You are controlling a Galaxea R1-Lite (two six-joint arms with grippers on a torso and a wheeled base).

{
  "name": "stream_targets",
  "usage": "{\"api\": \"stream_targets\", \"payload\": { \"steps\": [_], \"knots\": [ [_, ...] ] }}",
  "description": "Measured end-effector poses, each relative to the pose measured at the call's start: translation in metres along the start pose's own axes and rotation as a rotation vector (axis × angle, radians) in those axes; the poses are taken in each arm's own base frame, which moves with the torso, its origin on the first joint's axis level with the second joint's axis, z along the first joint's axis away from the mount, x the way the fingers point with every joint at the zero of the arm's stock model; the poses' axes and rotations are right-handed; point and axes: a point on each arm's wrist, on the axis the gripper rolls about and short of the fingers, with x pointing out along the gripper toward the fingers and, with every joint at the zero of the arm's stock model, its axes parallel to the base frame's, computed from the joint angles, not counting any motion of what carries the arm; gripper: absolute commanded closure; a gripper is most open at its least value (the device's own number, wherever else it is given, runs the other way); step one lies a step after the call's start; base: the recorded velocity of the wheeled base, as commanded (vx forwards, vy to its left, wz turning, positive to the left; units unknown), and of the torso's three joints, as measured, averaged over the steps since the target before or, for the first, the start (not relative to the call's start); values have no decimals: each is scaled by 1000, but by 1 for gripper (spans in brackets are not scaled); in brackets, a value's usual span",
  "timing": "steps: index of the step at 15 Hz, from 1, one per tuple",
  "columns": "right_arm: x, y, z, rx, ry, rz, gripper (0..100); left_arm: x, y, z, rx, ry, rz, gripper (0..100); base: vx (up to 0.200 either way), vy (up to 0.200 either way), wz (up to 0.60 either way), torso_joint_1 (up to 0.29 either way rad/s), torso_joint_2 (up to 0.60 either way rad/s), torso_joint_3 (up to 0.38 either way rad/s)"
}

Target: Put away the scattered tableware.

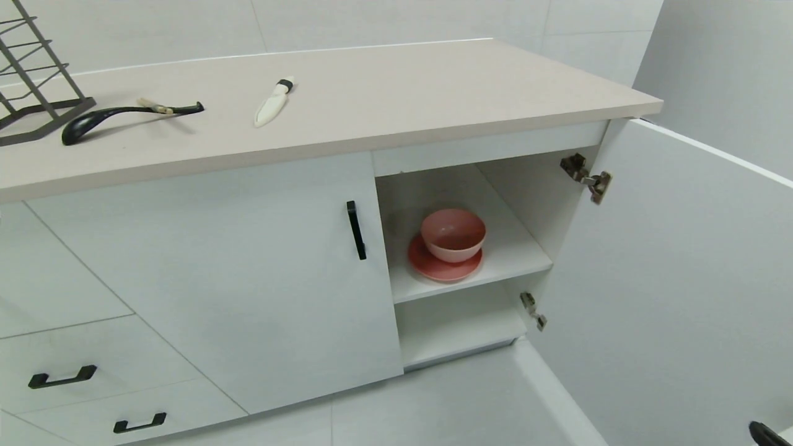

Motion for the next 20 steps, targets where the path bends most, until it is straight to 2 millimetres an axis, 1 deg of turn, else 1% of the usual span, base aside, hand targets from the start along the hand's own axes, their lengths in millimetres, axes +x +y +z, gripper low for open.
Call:
{"api": "stream_targets", "payload": {
  "steps": [1, 2, 3, 4, 7, 10, 20],
  "knots": [
    [-13, 0, -9, 21, 2, -47, 0, 0, 0, 0, 2, 0, -1, 0, 0, -200, 0, 2, -2, 2],
    [-24, 2, -26, 51, 60, -108, 0, 0, 0, 0, 1, 0, 0, 0, 0, 0, 0, 0, 0, 0],
    [-33, 4, -37, 76, 83, -159, 0, 0, 0, 0, -1, 0, 0, 0, 0, 0, 0, 0, 0, 0],
    [-39, 5, -42, 94, 59, -199, 0, 0, 0, 0, -2, 0, 0, 0, 0, 0, 0, 0, 0, 0],
    [-47, 8, -46, 102, -28, -245, 0, 0, 0, 0, -1, 0, 0, 0, 0, 0, 0, 0, 0, 0],
    [-49, 9, -47, 86, -55, -252, 0, 0, 0, 0, 0, 0, 0, 0, 0, 0, 0, 0, 0, 0],
    [-50, 9, -47, 83, -63, -253, 0, 0, 0, 0, 7, 2, -1, 0, -200, -200, 0, 3, 3, 1]
  ]
}}
